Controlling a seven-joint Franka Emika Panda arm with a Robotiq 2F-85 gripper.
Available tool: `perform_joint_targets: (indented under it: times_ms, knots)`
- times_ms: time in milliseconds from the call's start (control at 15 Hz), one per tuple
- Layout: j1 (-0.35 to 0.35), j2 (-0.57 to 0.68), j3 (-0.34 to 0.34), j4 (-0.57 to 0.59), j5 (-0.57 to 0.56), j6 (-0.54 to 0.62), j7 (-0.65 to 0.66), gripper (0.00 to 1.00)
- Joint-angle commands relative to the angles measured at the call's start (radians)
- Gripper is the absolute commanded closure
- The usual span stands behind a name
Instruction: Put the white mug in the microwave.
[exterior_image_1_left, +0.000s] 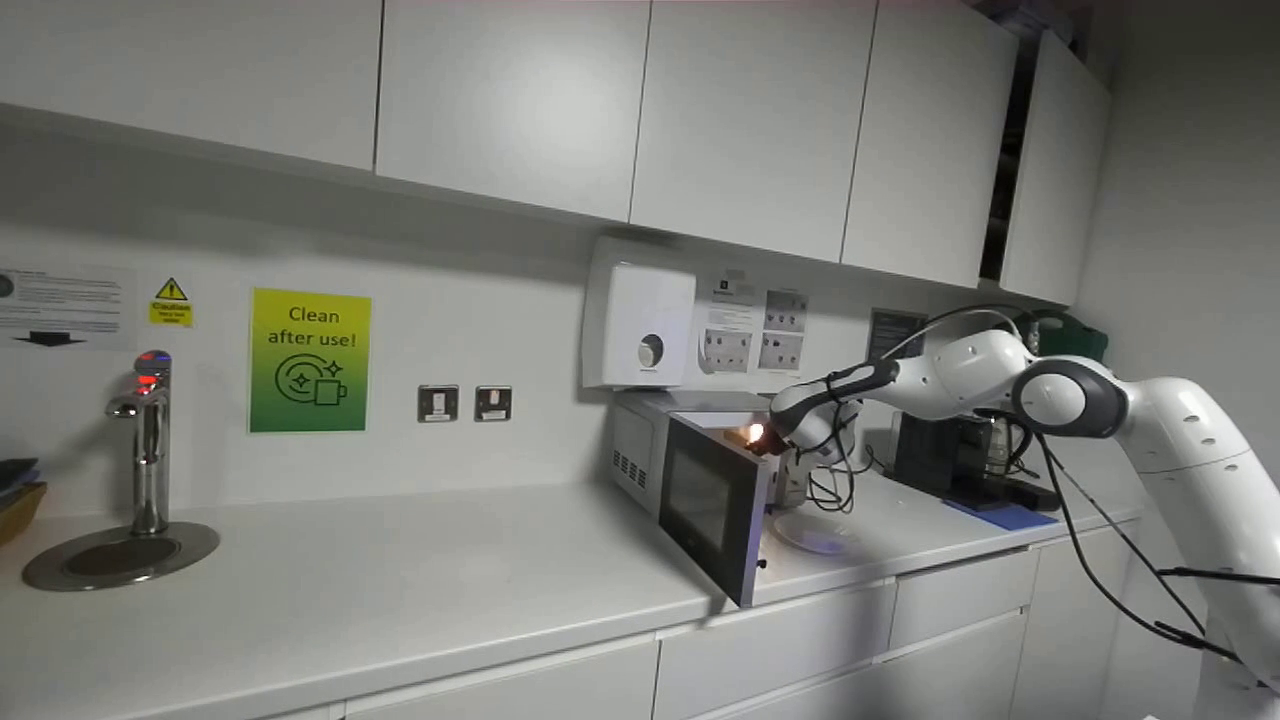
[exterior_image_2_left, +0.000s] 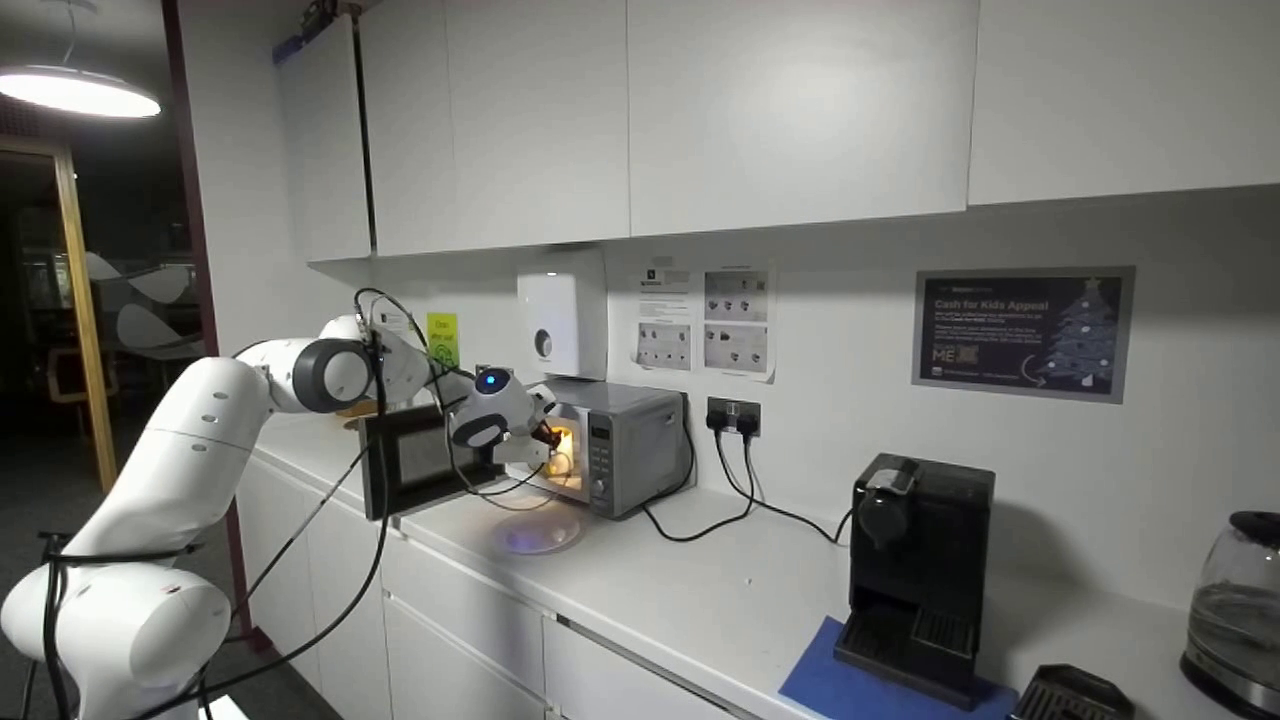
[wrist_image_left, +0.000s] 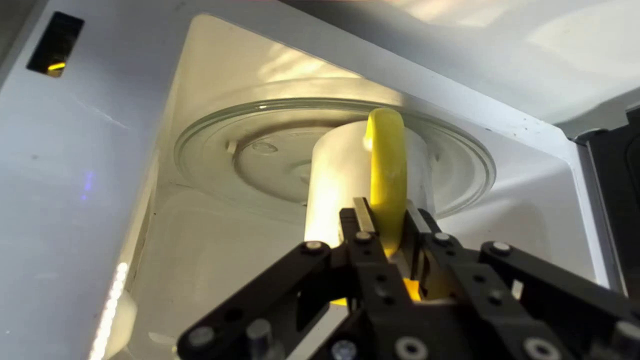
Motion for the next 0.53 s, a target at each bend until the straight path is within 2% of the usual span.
perform_joint_targets:
  times_ms: [0,467]
  knots:
    - [-0.014,0.027,0.021,0.055,0.028,0.047,-0.002,0.96]
    - [-0.014,0.068,0.006,0.103,0.019,0.062,0.014,0.96]
